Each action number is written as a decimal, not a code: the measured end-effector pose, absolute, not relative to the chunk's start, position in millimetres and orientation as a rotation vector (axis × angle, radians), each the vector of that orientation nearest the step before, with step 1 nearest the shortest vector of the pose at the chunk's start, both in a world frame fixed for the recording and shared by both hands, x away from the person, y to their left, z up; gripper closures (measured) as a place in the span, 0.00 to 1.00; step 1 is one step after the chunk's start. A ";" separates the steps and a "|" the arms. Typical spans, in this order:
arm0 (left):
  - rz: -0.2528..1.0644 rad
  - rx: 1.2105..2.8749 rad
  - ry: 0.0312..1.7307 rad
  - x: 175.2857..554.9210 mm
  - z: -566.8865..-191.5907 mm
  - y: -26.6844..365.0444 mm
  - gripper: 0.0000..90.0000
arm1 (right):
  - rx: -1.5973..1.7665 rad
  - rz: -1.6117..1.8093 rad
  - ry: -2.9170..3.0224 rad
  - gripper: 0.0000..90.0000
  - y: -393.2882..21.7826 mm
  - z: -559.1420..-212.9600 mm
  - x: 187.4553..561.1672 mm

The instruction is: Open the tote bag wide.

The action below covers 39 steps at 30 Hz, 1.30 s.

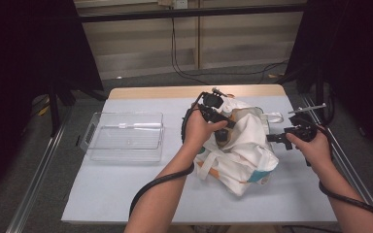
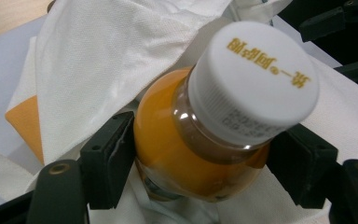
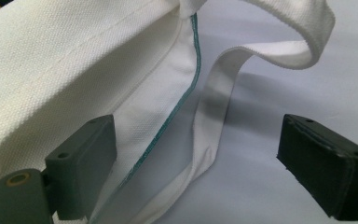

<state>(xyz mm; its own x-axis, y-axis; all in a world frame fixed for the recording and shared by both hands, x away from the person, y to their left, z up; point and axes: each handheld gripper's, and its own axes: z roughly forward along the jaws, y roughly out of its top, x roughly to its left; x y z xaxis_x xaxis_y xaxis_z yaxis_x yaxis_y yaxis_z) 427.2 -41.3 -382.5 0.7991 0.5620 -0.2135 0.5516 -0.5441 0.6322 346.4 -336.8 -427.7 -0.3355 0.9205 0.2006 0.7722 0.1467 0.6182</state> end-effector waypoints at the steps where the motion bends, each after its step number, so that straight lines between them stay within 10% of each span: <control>1: 0.019 2.258 0.827 427.1 -383.1 -42.4 0.30 | 1.657 0.961 2.196 0.12 -336.7 -427.7 346.4; 39: 0.046 2.359 0.819 421.2 -376.0 -41.5 0.34 | 1.673 0.947 2.197 0.12 -337.3 -432.0 346.6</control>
<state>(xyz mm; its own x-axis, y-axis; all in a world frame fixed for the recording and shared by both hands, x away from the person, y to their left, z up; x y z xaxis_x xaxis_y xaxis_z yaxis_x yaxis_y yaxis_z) 421.2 -41.5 -376.0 0.8059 0.5683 -0.1660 0.5464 -0.6060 0.5781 346.6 -337.3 -432.0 -0.3266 0.9234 0.2017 0.7806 0.1432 0.6084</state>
